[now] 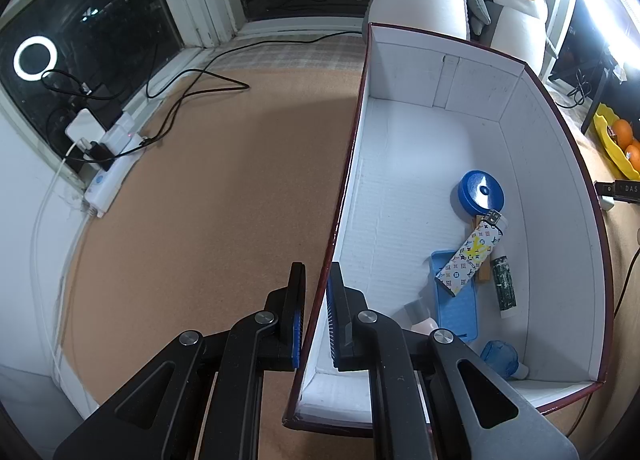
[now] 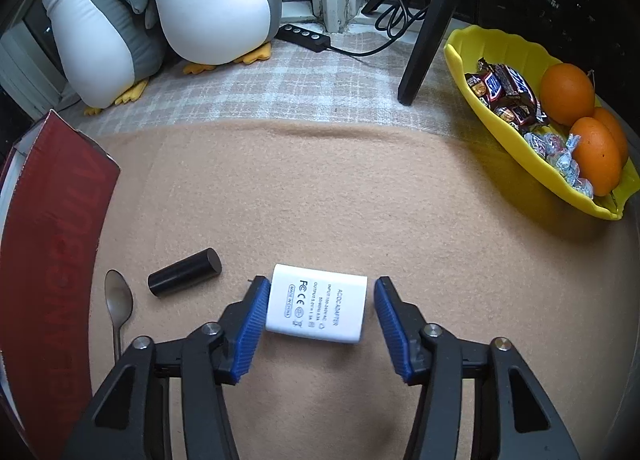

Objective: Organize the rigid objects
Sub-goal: 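Close the right gripper on the white charger plug, then carry the charger plug over the box and release it with the right gripper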

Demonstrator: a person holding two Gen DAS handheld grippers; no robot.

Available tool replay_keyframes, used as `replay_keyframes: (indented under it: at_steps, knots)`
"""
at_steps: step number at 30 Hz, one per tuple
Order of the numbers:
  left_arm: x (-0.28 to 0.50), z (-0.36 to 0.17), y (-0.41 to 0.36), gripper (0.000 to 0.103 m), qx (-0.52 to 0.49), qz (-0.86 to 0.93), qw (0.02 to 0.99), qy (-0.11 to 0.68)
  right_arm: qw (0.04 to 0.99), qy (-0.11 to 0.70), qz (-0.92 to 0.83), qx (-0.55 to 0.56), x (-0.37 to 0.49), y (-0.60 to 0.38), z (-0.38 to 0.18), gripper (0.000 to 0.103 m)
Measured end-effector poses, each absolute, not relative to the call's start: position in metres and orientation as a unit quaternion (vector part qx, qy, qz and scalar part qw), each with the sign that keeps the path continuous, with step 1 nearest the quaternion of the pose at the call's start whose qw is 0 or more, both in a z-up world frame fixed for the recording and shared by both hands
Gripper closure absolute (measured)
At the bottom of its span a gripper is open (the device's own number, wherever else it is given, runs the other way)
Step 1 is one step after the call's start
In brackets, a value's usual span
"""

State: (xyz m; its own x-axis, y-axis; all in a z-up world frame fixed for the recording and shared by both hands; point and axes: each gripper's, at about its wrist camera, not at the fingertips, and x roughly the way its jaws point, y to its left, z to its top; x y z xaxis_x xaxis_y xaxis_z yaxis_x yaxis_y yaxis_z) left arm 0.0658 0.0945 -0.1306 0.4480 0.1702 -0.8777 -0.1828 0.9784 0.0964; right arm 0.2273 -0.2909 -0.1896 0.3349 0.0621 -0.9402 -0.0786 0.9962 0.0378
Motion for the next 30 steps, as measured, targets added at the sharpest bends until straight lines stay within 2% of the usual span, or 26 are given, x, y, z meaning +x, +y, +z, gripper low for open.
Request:
replay_keyframes:
  at_steps: [3, 16, 30]
  knots:
    - [0.066, -0.131, 0.095, 0.094, -0.006, 0.104, 0.851, 0.515, 0.814, 0.579, 0.048, -0.005, 0.227, -0.290, -0.189, 0.060]
    - [0.066, -0.131, 0.094, 0.094, -0.010, 0.102, 0.852, 0.514, 0.828, 0.559, 0.049, 0.003, 0.204, -0.293, -0.173, 0.061]
    - [0.061, -0.131, 0.099, 0.094, -0.032, 0.084, 0.860, 0.503, 0.865, 0.478, 0.150, -0.025, 0.146, -0.201, -0.077, 0.061]
